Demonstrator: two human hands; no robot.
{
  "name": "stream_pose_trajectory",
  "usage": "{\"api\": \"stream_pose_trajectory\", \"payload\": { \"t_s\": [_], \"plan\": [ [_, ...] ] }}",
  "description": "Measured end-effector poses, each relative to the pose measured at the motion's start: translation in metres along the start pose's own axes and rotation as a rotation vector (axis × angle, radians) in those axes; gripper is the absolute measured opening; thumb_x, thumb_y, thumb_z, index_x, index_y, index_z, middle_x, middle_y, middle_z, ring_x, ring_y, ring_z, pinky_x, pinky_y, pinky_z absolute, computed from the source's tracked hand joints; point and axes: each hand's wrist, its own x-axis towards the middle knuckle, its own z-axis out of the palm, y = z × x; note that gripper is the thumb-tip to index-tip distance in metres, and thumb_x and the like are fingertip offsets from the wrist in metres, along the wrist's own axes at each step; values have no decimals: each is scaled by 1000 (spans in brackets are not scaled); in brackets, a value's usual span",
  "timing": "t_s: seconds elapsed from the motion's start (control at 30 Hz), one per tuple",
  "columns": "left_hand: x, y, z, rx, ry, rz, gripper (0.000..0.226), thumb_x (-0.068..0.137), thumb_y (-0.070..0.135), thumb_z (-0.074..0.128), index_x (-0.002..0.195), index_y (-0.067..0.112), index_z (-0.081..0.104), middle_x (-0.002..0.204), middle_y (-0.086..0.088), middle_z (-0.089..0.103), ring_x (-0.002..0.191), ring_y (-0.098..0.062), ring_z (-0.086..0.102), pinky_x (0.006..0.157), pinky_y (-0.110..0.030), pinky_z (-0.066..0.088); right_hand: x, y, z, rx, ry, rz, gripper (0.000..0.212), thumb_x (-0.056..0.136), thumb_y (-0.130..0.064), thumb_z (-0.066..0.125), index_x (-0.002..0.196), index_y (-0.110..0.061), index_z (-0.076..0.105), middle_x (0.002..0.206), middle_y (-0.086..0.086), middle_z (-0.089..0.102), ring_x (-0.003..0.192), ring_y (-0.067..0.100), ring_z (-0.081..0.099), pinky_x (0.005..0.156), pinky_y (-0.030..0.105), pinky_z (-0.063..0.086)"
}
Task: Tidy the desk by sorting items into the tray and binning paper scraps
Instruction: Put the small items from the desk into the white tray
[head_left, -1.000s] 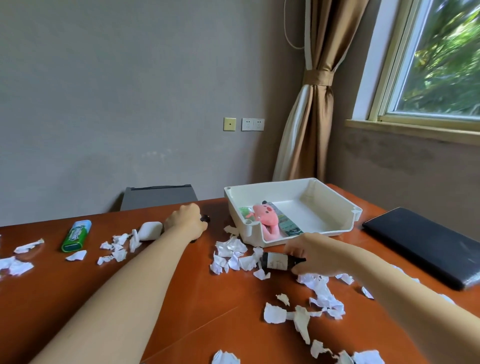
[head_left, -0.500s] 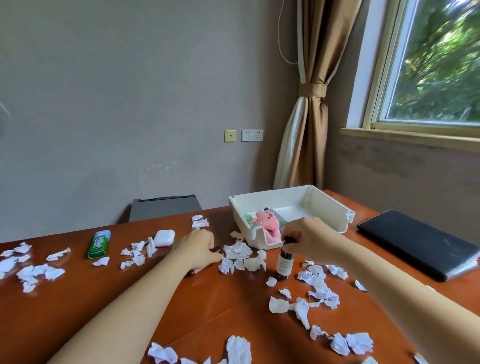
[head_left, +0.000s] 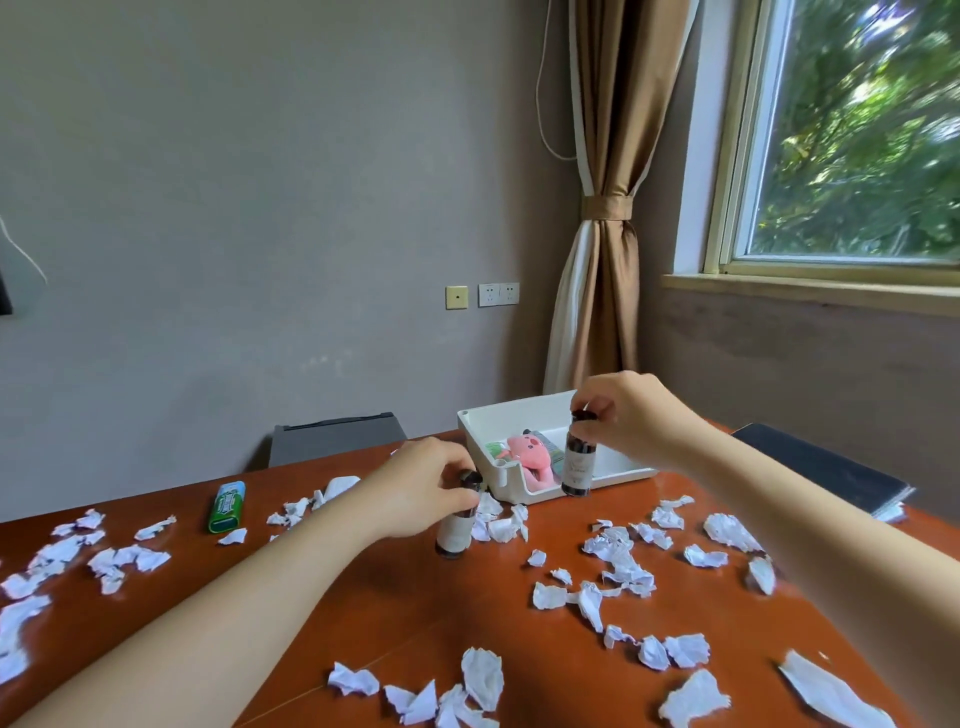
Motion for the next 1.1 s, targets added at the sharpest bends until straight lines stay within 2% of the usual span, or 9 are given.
{"api": "stream_pose_trajectory", "payload": {
  "t_s": [0.17,0.27,0.37,0.5,0.6,0.73,0.87,1.1],
  "plan": [
    [35,12,-4,-117,57,-5,19,86,13,64,105,17,64,98,0,64,84,-13,58,76,-23,48,19,6,-15,-67,46,-16,17,86,-15,62,99,-6,67,95,12,70,85,28,64,77,40,56],
    [63,24,1,-158,137,28,16,87,12,62,102,17,62,97,2,59,86,-13,55,70,-18,43,35,17,-14,-90,59,10,15,86,-14,62,95,-5,68,93,13,69,84,29,62,77,40,54],
    [99,31,13,-193,226,35,15,86,8,62,99,16,63,96,-1,61,87,-17,55,76,-24,41,52,32,-3,-113,60,59,12,85,-13,61,90,-5,68,88,13,67,81,29,59,69,33,47],
    [150,32,38,-198,292,-5,15,85,6,60,96,16,65,101,-5,66,93,-24,59,83,-32,49,77,56,23,-103,69,128,13,84,-11,61,92,-6,68,95,16,68,88,33,61,74,36,50],
    [186,28,58,-185,292,-9,17,85,4,59,96,15,65,104,-8,65,96,-28,59,86,-35,49,100,77,42,-95,62,157,14,84,-10,59,94,-6,67,97,17,67,90,36,61,74,37,51],
    [226,16,79,-111,275,-4,23,87,2,54,104,14,64,112,-10,61,100,-30,56,85,-35,47,130,107,64,-113,46,169,11,83,-11,57,90,-7,66,95,17,65,81,33,53,66,31,38],
    [257,2,93,-69,253,-3,26,89,3,52,111,13,62,116,-9,58,104,-27,54,85,-33,43,156,130,85,-82,51,189,10,83,-11,56,88,-10,65,93,16,64,76,31,51,64,32,39],
    [285,-18,117,13,238,-46,22,88,8,54,108,14,63,112,-8,61,100,-28,57,81,-32,44,182,154,113,-77,22,194,10,85,-8,54,83,-12,63,91,14,63,80,32,54,64,32,40]
  ]
}}
